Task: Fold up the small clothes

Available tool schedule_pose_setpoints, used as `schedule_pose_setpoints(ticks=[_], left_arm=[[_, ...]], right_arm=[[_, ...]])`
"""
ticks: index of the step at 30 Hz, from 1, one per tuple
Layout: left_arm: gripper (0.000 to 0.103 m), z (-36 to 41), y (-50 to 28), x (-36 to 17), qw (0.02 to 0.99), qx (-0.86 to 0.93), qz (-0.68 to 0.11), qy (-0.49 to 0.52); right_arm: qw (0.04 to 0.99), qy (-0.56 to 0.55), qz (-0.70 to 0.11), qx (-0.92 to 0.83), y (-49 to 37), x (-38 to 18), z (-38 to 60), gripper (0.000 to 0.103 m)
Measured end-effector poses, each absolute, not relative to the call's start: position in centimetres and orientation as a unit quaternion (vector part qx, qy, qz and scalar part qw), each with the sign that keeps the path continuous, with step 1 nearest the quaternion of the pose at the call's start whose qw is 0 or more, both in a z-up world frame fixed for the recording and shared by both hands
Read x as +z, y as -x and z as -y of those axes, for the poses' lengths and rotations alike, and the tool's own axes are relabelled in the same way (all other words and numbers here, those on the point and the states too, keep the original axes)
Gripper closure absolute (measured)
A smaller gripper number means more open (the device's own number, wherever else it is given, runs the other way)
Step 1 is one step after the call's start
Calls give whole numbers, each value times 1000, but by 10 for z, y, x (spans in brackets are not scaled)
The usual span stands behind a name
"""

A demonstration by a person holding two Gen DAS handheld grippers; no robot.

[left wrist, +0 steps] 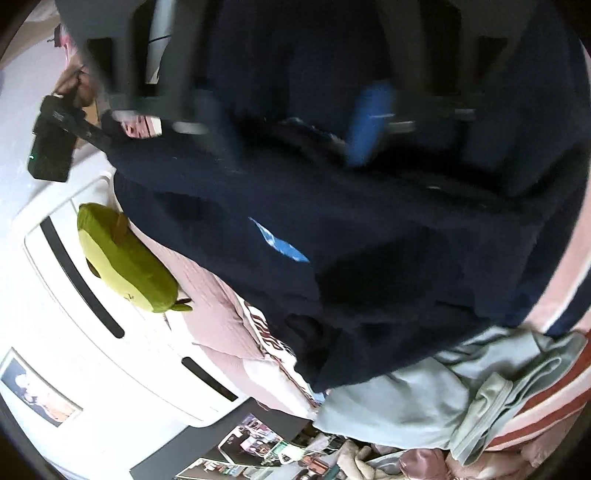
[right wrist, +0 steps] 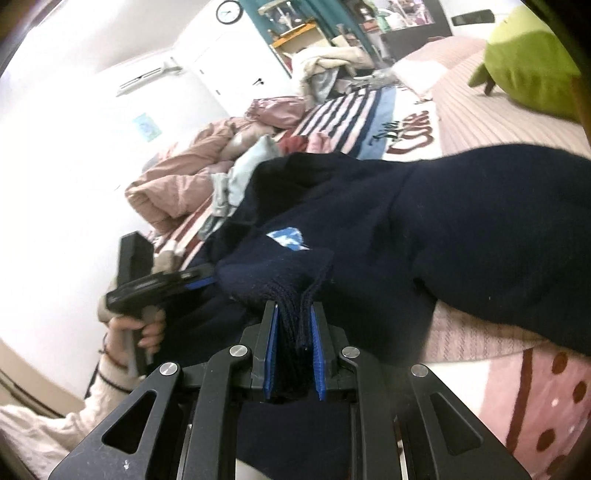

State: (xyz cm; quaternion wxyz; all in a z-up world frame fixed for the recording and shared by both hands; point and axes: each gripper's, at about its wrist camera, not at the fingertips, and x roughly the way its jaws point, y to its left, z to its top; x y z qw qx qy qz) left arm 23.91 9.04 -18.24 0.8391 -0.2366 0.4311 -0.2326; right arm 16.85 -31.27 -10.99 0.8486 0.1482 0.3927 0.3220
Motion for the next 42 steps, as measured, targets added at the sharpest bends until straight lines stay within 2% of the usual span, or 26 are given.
schedule_pose_setpoints(ticks=[1, 8, 10, 11, 12, 13, 14, 16, 18, 20, 25, 26, 28, 33, 37, 40, 42], left_arm=[[103, -91, -239, -178, 843, -224, -438, 217], [103, -125, -215, -129, 865, -229, -393, 213], [103, -127, -211, -129, 881, -190, -395, 180], [102, -127, -211, -135, 878, -179, -413, 162], [101, -127, -211, -142, 872, -177, -428, 159], [96, -127, -209, -149, 866, -178, -436, 167], [81, -129, -205, -156, 861, -185, -441, 175], [64, -125, -196, -159, 865, -188, -432, 173], [62, -120, -187, -155, 874, -187, -418, 161], [51, -116, -180, -149, 882, -182, -407, 152], [37, -97, -161, -122, 911, -162, -363, 107], [36, -94, -159, -118, 914, -163, -355, 105], [33, -87, -154, -109, 919, -166, -341, 108], [28, -72, -145, -101, 919, -182, -322, 138], [27, -64, -144, -107, 917, -171, -326, 152], [27, -62, -143, -108, 914, -166, -329, 169], [27, -62, -142, -107, 913, -165, -329, 178]], right_arm=[[845, -151, -394, 328, -167, -106, 313, 92], [831, -147, -419, 335, -166, -98, 316, 90], [843, -92, -433, 306, -165, -109, 311, 82], [845, -63, -446, 289, -166, -119, 308, 71], [842, -43, -463, 272, -167, -134, 306, 64], [840, -33, -477, 256, -168, -147, 305, 54], [838, -29, -487, 243, -169, -157, 305, 54], [841, -29, -492, 222, -168, -170, 313, 54], [847, -58, -483, 216, -164, -170, 327, 52], [857, -99, -462, 206, -157, -165, 346, 42], [893, -178, -393, 123, -139, -155, 407, 24], [898, -192, -383, 100, -136, -156, 420, 15], [901, -223, -366, 71, -133, -163, 441, 8], [887, -319, -323, 91, -136, -187, 484, 9], [910, -312, -269, 53, -148, -184, 503, 9], [905, -343, -248, 34, -158, -193, 522, 26], [907, -355, -223, 49, -157, -191, 524, 28]])
